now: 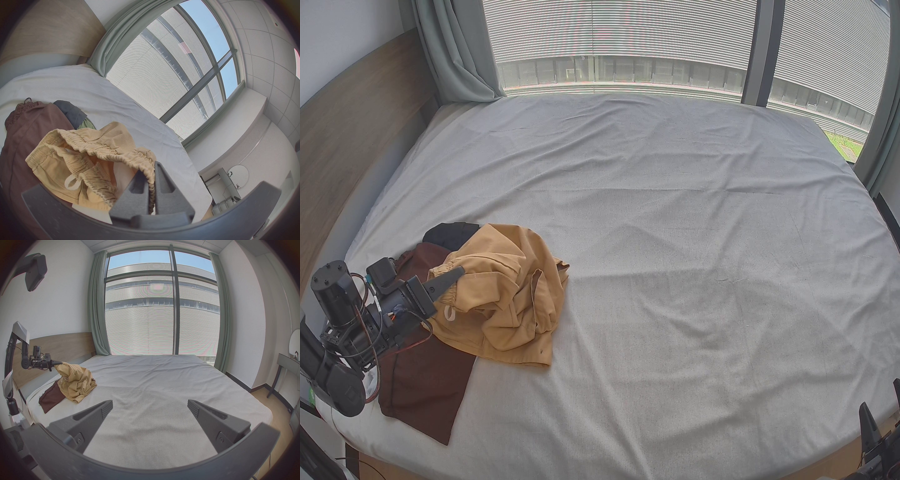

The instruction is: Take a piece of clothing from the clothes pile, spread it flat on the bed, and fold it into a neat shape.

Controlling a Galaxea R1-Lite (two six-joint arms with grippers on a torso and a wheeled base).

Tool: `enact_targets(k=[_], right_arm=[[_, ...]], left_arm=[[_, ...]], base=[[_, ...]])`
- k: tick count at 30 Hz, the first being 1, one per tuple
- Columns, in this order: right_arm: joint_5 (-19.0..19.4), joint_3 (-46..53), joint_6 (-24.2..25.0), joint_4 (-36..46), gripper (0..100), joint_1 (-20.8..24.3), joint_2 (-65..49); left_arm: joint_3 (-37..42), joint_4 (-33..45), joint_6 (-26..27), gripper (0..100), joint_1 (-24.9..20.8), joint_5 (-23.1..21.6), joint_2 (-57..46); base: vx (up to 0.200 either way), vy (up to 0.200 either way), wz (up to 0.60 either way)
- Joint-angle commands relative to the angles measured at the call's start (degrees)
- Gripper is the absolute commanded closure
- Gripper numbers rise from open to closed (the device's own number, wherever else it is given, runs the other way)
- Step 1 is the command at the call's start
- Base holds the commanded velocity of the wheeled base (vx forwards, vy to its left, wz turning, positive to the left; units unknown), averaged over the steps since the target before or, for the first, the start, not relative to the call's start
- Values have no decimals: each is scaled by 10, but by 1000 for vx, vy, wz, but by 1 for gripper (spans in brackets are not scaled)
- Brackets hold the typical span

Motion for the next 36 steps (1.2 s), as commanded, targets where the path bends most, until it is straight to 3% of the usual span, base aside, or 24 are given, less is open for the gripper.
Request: enact_targets(k=[1,5,13,21,29,36], right_arm=[[0,9,0,0,0,0,-8],[0,9,0,0,0,0,-8],[0,9,-1,0,0,0,-8],[0,9,0,1,0,0,-8],[1,9,0,1,0,0,-8],[1,9,0,1,0,0,-8]], left_arm=[[-3,-1,-2,100,-14,2,-10],[-11,-4,-12,100,-39,19,-11],[-60,-17,-84,100,-103,148,-29],[-69,-17,-124,100,-138,190,-44],[-83,-17,-135,100,-168,255,-48],[-128,-12,-145,100,-223,358,-50]], base=[[0,0,0],[0,0,0],[0,0,0],[0,0,0],[0,0,0],[0,0,0]])
